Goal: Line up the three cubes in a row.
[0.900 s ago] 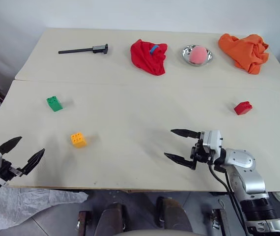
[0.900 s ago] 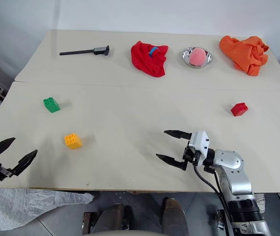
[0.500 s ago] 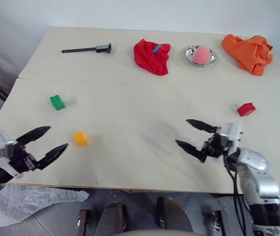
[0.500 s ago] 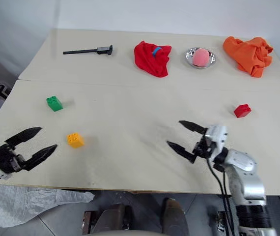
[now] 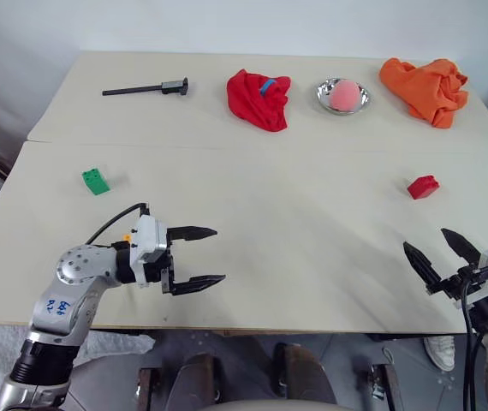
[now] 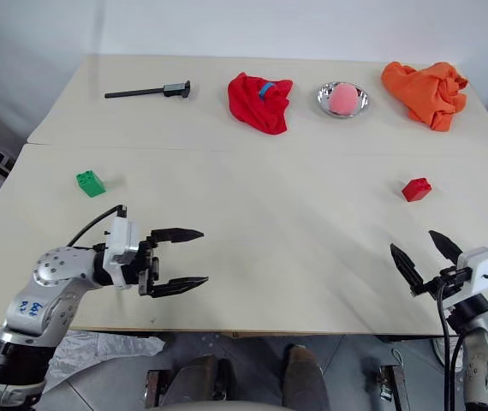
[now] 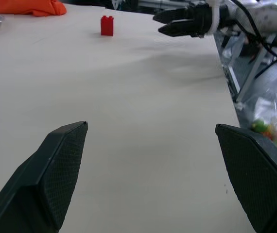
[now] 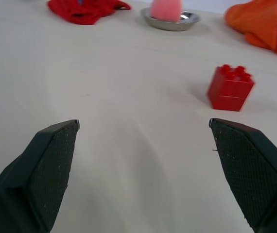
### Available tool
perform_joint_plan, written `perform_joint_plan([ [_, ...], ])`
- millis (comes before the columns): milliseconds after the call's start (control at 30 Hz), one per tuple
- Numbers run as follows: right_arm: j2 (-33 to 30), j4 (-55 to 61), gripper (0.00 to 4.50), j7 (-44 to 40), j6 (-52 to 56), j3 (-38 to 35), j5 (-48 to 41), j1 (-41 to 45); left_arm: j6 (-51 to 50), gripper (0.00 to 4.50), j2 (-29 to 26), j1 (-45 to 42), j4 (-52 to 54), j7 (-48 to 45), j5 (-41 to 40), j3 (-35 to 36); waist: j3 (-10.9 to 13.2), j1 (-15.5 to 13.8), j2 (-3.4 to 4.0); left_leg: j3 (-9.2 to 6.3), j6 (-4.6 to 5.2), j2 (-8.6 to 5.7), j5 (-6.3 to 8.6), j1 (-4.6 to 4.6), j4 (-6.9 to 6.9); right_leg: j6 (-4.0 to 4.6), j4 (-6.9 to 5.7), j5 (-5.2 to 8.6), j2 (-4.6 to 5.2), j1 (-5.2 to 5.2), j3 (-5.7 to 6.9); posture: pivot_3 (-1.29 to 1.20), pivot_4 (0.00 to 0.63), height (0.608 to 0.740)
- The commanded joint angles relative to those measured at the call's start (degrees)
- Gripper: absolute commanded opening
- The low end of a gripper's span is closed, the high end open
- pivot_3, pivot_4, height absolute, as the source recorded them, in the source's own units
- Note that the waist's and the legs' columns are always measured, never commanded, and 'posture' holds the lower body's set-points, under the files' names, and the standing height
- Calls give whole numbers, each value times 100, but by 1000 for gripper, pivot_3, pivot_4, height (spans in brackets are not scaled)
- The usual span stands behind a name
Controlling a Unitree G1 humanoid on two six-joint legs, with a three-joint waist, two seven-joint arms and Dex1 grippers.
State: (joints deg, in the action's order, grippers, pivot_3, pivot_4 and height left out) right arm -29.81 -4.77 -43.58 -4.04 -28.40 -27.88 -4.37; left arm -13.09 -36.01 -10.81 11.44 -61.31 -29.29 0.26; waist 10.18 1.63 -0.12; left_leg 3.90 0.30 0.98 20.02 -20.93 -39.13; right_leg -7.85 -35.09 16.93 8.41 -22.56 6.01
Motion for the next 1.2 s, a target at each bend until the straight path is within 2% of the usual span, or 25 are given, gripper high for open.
perform_joint_plan([
  [33,-246,58,4500,781,681,223,305,743,136,4473,-33,-72,-48,-123,95,-18,0,17,3,-4,0,1,0,7,0,0,-4,0,0,0,-6,0,150,740],
  [200,-646,-795,4500,1309,1237,456,735,2083,213,4473,7,-123,-43,-126,165,-59,2,-32,9,-16,1,-3,1,10,1,0,-9,0,3,-3,-17,0,150,740],
  [300,-1063,-2250,4500,1453,1025,866,1362,3307,296,4473,35,-87,16,-100,270,-134,2,-45,9,-10,5,-9,0,-14,-9,-1,0,-1,4,-4,-4,0,150,740],
  [467,-1442,-3755,4500,1421,828,1215,1835,4309,334,4473,38,1,143,-4,411,-181,6,-75,17,-13,10,-10,-2,-27,-4,-3,10,-2,6,-6,12,0,150,740],
  [633,-1641,-4609,4500,1262,1027,1373,1994,4722,412,4473,100,70,214,12,398,-192,6,-82,17,-11,12,-13,-1,-32,-3,-4,16,-2,8,-5,12,0,150,740],
  [833,-1582,-4987,4500,706,1336,1467,1917,4794,450,4473,193,70,265,-32,362,-245,6,-33,17,-8,12,-11,-1,-30,-4,-5,14,-3,8,-4,12,0,150,740],
  [933,-1563,-5119,3926,683,1348,1497,1958,4841,451,4500,184,40,228,-49,367,-232,6,-12,17,-8,11,-10,-1,-29,-4,-5,14,-3,7,-4,12,0,150,740],
  [1167,-1533,-5100,1571,336,1141,1486,1873,4872,463,4500,114,5,181,-100,362,-154,6,-8,17,-9,9,-9,-2,-28,-4,-5,14,-3,6,-4,12,0,150,740],
  [1200,-1518,-5018,1475,107,1050,1498,1826,4850,470,4500,102,6,174,-102,359,-135,6,-8,17,-9,9,-8,-2,-28,-4,-5,14,-3,6,-4,12,0,150,740],
])
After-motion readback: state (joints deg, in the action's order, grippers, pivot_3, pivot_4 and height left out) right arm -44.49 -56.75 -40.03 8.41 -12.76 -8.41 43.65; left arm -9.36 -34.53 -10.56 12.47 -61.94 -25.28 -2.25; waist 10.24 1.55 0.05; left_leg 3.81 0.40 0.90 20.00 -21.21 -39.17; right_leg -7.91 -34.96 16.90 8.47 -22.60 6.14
